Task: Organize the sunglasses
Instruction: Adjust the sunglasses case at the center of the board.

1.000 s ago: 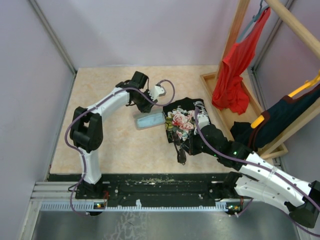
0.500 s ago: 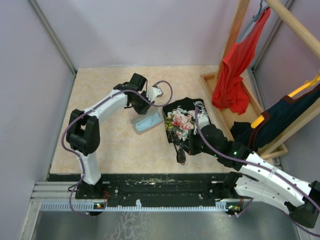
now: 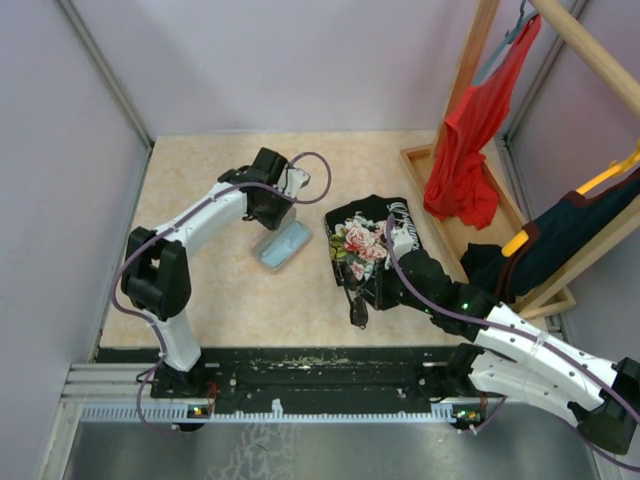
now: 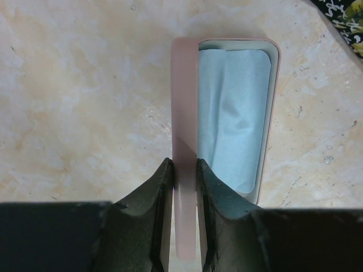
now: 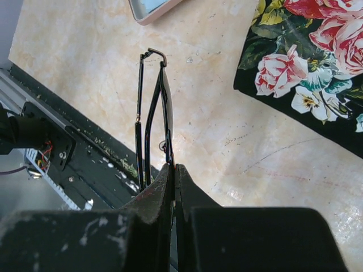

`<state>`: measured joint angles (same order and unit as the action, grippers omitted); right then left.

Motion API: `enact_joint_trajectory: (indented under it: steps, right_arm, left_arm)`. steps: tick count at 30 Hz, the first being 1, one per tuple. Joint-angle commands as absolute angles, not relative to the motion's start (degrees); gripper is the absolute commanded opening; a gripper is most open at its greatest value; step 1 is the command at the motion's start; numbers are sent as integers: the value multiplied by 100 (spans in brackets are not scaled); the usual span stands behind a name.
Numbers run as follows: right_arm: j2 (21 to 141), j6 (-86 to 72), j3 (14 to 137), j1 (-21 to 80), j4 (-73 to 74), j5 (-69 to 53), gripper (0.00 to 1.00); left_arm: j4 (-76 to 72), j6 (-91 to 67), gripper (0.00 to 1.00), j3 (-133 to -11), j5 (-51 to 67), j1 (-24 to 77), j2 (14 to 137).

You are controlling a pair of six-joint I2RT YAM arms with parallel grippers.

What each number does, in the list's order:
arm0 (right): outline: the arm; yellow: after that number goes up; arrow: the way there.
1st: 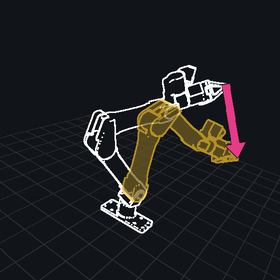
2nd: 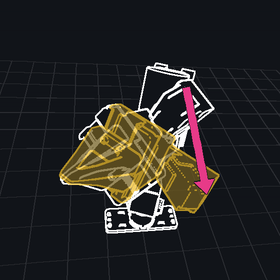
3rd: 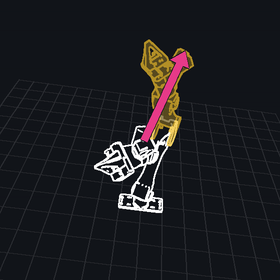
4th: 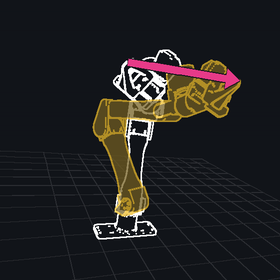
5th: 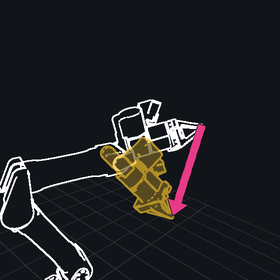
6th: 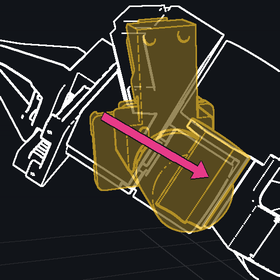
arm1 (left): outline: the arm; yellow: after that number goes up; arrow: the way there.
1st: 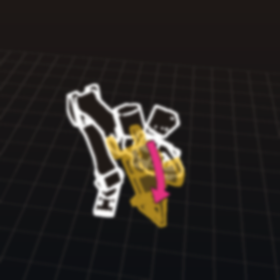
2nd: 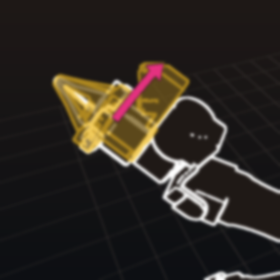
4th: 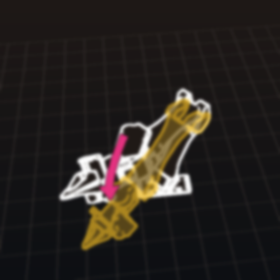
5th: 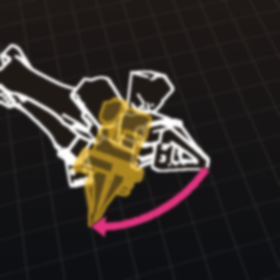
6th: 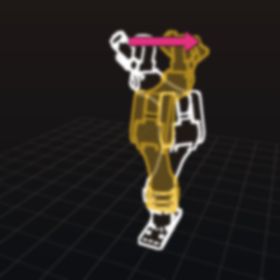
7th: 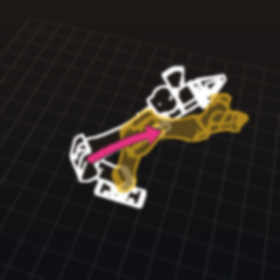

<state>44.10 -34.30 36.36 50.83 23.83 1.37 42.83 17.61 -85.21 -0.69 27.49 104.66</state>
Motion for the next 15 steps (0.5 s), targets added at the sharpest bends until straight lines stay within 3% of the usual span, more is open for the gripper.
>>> enact_joint_trajectory:
  steps: [1,15]
  right_arm:
    - [4416,-3522,3668,5072,1968,79,0]
    - [4447,-3559,3614,5072,1961,171,0]
  left_arm:
    - [4277,929,26,-8505,-159,2718,10139]
    - [3931,-986,26,-7980,-800,2726,9714]
